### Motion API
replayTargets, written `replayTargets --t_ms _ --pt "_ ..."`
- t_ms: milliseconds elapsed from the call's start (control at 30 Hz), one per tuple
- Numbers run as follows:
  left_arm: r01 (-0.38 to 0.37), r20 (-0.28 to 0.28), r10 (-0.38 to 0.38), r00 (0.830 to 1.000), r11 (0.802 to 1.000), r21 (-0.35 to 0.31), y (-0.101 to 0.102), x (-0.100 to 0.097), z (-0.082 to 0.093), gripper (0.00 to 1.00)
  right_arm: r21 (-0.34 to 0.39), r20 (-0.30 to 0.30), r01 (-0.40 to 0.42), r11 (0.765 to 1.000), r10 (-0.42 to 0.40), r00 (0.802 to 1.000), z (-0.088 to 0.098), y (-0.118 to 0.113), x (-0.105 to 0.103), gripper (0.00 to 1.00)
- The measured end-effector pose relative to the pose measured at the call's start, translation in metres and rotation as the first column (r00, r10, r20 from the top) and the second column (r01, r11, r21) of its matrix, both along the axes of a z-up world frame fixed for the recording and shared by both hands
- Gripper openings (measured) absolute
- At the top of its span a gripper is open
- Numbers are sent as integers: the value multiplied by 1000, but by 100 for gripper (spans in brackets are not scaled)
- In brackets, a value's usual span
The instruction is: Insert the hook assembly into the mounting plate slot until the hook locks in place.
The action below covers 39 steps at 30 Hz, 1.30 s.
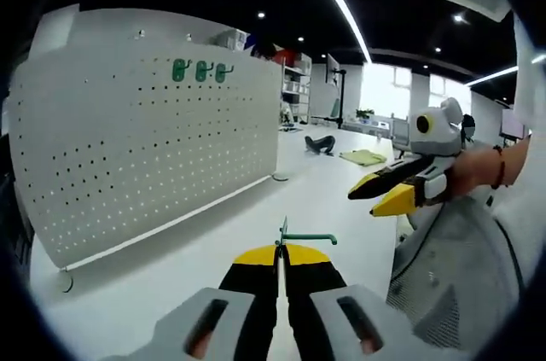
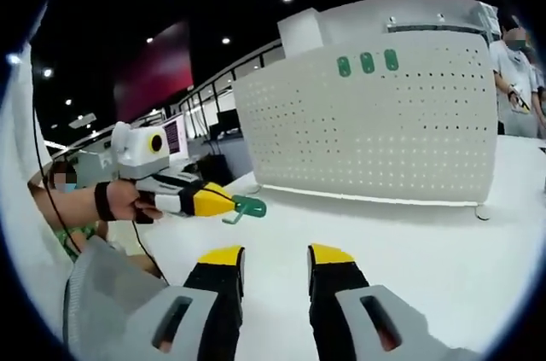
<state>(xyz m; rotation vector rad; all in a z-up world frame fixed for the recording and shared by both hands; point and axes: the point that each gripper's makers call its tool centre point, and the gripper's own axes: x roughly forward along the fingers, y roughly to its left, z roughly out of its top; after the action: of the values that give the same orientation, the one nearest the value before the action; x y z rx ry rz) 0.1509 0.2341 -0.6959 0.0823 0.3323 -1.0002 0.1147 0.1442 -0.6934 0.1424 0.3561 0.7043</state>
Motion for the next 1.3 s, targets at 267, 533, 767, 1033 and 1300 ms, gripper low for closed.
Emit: replayTargets --t_ms 267,533,767,1033,1300 --pt "68 21 -68 997 998 2 -10 -9 9 2 -102 37 -45 994 49 998 -2 5 3 26" --pt "124 36 -125 992 992 27 -17 -20 12 2 -145 49 -88 985 96 994 0 12 2 23" --pt "177 41 -179 983 983 37 -21 -29 14 2 -192 52 -145 971 158 986 -1 18 0 16" --pt "232 56 -236 970 970 67 -29 -40 16 2 -227 44 -200 953 216 975 -3 26 -4 15" --pt "285 60 -294 954 950 128 -35 -50 13 2 -277 56 -243 930 268 962 -5 32 -9 12"
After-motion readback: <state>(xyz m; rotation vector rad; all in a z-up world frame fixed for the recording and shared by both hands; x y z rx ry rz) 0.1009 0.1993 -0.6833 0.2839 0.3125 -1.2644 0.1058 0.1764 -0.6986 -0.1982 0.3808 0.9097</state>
